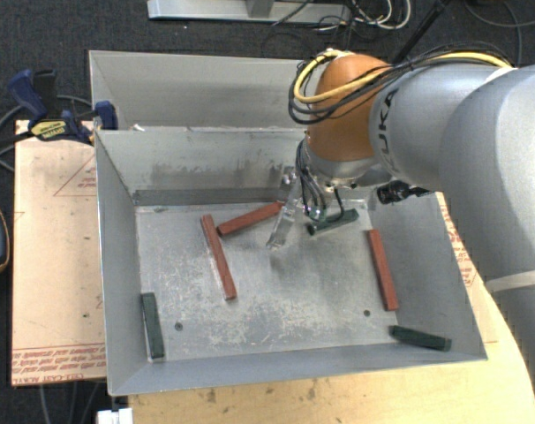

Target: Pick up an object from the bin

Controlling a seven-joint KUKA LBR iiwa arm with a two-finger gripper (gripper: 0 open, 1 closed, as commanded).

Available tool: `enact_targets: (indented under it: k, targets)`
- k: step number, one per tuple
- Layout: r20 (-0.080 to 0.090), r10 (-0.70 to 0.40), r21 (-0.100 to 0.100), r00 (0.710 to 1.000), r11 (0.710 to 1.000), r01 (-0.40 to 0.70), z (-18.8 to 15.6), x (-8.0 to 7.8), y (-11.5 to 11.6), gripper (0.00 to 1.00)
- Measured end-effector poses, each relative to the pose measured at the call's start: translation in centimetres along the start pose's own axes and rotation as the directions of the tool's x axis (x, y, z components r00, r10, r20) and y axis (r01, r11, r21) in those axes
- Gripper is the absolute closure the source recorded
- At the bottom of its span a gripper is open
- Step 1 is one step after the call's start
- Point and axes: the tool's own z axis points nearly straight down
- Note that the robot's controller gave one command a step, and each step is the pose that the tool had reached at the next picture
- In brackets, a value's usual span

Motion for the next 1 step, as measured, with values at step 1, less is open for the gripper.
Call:
enact_targets:
  k: [1]
  targets:
    - [-0.007, -0.145, 0.003, 0.989, 0.989, 0.145, 3.25, 2.58, 8.28, 0.00]
